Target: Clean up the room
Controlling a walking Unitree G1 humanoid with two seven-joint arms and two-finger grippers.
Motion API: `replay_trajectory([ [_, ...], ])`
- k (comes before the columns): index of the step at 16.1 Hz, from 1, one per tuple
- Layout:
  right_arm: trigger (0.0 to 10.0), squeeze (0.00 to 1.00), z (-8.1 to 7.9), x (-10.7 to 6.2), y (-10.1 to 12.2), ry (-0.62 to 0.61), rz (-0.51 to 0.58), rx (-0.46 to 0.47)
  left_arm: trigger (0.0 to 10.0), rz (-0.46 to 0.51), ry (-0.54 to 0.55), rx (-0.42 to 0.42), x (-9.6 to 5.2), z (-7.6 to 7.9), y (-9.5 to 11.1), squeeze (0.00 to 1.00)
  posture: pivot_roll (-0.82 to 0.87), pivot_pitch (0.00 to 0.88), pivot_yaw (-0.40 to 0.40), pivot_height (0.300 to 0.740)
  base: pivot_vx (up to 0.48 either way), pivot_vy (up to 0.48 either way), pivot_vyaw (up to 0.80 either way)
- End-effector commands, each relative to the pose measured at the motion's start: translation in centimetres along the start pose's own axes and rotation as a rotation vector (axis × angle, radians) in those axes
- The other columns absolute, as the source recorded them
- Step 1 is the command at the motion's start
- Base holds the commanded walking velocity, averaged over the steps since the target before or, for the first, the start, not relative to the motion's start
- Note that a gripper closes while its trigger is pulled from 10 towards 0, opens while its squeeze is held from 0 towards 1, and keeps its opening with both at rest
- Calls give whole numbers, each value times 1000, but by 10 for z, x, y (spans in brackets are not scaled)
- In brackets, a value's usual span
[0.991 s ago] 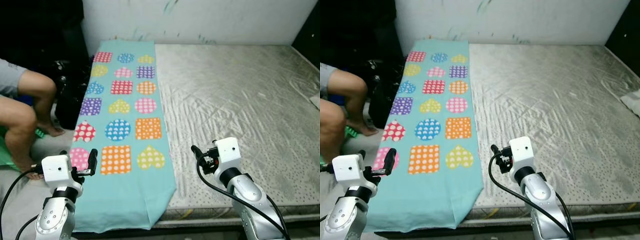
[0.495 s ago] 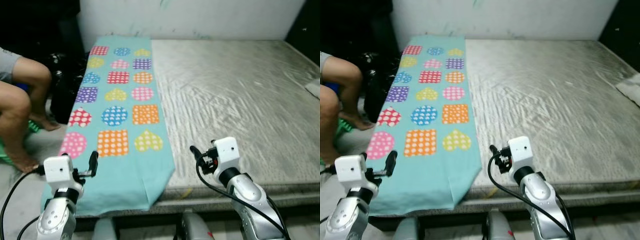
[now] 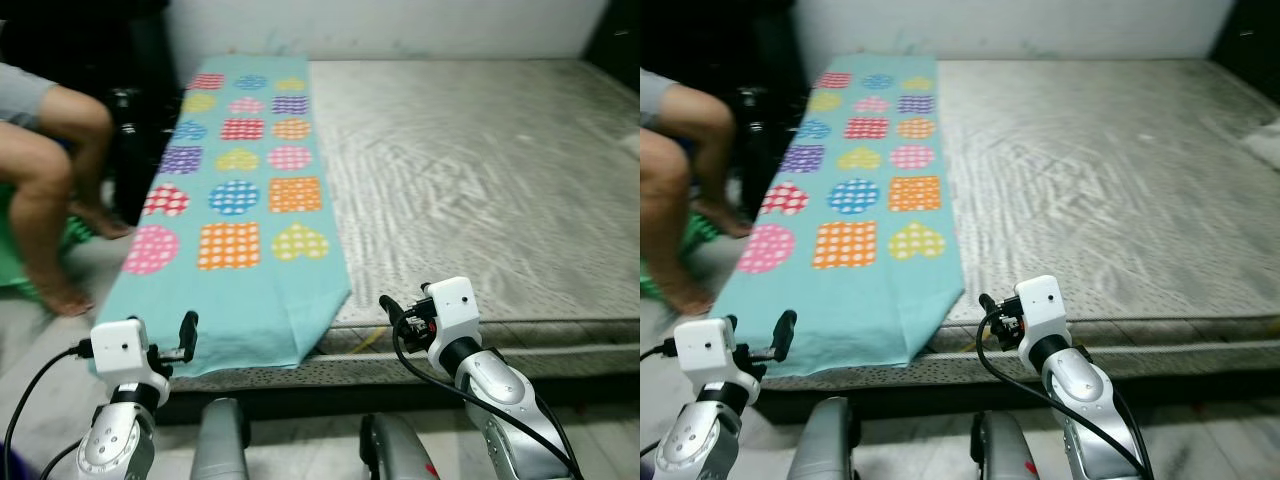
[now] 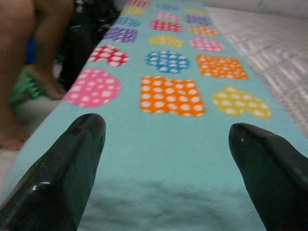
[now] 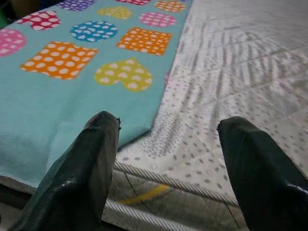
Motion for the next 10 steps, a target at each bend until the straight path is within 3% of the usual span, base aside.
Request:
replay_trajectory([
  [1, 10000, 0, -4, 1, 5, 19, 16, -13, 10000, 20, -8, 2, 2, 1, 8, 0, -122, 99, -24, 605, 0, 0, 0],
  [10, 10000, 0, -5, 2, 5, 26, 10, -1, 10000, 22, -24, -8, 3, 4, 9, 0, -122, 108, -25, 592, 0, 0, 0],
])
Point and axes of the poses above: a point about 5 cm out from each wrist's last joint towards the gripper, its own x axis pointing out of the wrist towards the gripper, its own y axis along the axis of the wrist's last joint, z = x × y, the point moved 6 cm from there along x, pointing out of the wrist towards the gripper, and after that the axes turned 4 degrees about x, right-handed, at the moved point
